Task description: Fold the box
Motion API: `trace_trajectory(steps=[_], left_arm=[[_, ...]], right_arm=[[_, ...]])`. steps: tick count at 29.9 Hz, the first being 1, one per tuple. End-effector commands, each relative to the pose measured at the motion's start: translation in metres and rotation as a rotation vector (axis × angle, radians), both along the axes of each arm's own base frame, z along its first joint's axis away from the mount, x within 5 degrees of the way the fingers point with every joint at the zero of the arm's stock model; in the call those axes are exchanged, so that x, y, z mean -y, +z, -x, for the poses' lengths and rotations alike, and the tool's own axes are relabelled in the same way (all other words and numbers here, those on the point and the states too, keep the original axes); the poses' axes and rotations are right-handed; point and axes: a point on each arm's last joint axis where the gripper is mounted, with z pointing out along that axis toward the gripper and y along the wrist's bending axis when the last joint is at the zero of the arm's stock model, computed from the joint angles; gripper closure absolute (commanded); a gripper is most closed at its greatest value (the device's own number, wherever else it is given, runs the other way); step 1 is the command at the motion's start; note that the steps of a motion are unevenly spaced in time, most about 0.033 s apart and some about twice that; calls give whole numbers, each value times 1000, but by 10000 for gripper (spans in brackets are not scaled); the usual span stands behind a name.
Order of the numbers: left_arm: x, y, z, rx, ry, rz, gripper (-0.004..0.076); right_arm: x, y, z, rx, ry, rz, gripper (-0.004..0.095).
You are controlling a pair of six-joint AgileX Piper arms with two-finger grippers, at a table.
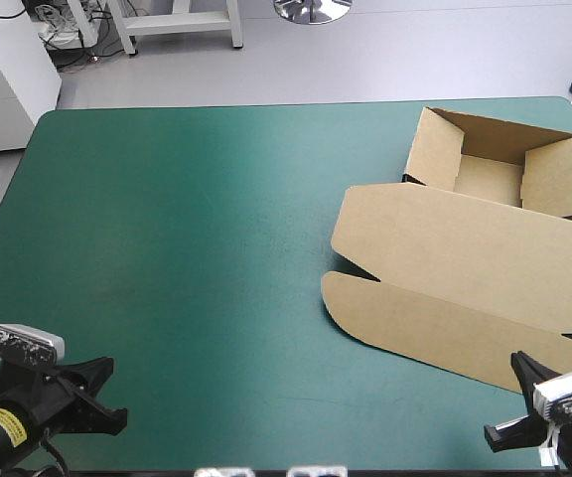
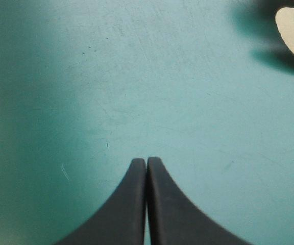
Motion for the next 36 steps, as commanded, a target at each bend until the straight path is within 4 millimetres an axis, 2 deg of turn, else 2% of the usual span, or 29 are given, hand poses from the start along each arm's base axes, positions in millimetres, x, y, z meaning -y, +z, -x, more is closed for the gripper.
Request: trace_trajectory(steps=[1,6,36], left_arm=[[3,12,-3,65,-9,44,734],[3,12,-3,65,-9,44,734],[2,12,-3,68,-7,39,734]], right_arm=[[0,-1,-3,47,-7,-9,925],[-1,-12,-6,9,-9,-5,925],[-1,-12,-7,14,-9,-6,925]])
